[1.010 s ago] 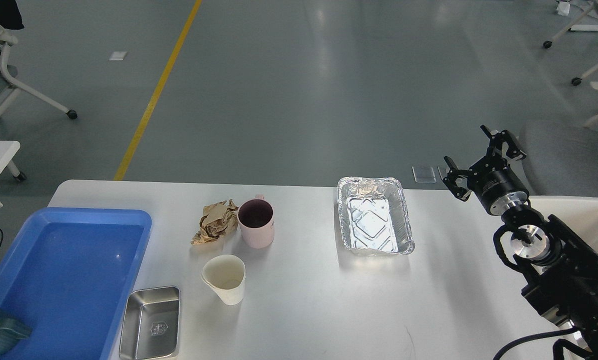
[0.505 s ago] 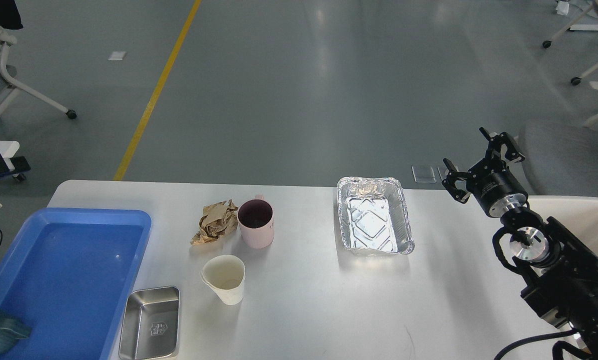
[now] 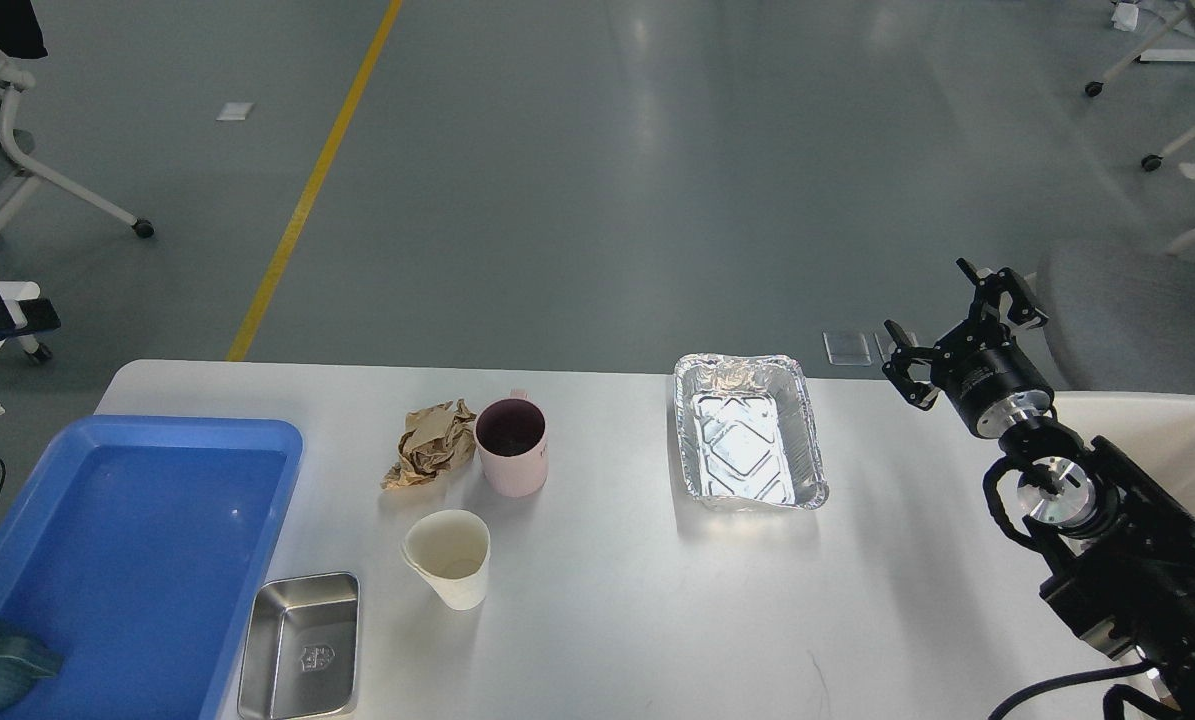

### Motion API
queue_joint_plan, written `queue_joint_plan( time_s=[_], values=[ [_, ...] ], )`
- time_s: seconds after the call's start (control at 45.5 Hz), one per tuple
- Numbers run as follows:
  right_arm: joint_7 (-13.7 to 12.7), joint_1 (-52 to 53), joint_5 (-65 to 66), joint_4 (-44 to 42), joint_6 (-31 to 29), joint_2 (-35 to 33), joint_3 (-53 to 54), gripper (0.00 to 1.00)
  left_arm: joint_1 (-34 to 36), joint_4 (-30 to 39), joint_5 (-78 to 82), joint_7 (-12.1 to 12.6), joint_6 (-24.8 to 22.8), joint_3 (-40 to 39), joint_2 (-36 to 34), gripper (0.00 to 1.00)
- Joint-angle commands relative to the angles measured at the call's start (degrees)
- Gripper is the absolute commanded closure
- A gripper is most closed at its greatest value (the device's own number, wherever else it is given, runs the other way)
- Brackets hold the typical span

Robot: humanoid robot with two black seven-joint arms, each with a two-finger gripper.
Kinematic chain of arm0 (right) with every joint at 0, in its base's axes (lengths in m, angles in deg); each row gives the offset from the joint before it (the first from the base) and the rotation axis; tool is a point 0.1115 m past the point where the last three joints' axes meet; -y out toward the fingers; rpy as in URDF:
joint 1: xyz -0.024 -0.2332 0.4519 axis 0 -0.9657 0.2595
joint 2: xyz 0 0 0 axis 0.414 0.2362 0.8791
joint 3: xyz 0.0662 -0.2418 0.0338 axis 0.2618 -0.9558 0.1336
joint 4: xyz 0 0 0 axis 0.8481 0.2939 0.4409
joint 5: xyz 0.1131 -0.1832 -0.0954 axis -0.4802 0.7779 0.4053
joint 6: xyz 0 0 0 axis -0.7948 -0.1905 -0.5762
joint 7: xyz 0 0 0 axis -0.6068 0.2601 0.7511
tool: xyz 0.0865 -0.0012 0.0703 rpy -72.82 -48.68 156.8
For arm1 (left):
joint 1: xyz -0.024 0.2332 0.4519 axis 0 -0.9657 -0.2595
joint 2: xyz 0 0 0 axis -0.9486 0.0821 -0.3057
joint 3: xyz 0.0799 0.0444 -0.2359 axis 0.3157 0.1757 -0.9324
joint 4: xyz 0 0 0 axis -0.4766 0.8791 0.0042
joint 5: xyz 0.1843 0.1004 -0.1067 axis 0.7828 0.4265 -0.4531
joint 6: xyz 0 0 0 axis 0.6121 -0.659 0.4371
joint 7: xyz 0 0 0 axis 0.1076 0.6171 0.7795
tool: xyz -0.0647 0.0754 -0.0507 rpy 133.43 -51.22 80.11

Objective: Tidy desktop
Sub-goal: 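Raise the left gripper and extend it toward the pink mug, then reach the left gripper to the pink mug and grasp it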

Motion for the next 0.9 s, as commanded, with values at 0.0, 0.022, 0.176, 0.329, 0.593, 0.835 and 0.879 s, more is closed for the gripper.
queue_joint_plan(
  time_s=[0.0, 0.022, 0.176, 0.329, 0.593, 0.835, 0.879],
  values=[
    [0.0, -0.1, 0.0, 0.0, 0.0, -0.1, 0.0, 0.0, -0.4, -1.8, 0.3, 1.1, 1.0, 0.3, 3.7, 0.04],
    [0.0, -0.1, 0.0, 0.0, 0.0, -0.1, 0.0, 0.0, -0.5, -2.5, 0.4, 1.5, 1.4, 0.5, 5.1, 0.04],
    [0.0, -0.3, 0.0, 0.0, 0.0, -0.2, 0.0, 0.0, -0.6, -9.9, 2.3, 4.0, 2.9, 1.0, 15.4, 0.04],
    [0.0, -0.6, 0.0, 0.0, 0.0, -0.2, -0.1, 0.0, -0.5, -18.3, 3.3, 3.9, 3.1, 1.4, 25.3, 0.04],
    [0.0, -1.4, 0.2, 0.0, 0.0, -0.1, -0.1, 0.0, 7.2, -29.1, 3.4, 3.8, 6.4, 11.1, 39.4, 0.04],
    [0.0, -1.7, 0.4, 0.0, 0.0, 0.0, -0.1, 0.0, 14.7, -39.0, 3.2, 3.8, 9.8, 21.7, 56.1, 0.06],
    [0.0, -1.7, 0.4, 0.0, 0.0, 0.0, -0.1, 0.0, 15.3, -40.2, 3.2, 3.9, 9.8, 23.2, 58.7, 0.06]
  ],
)
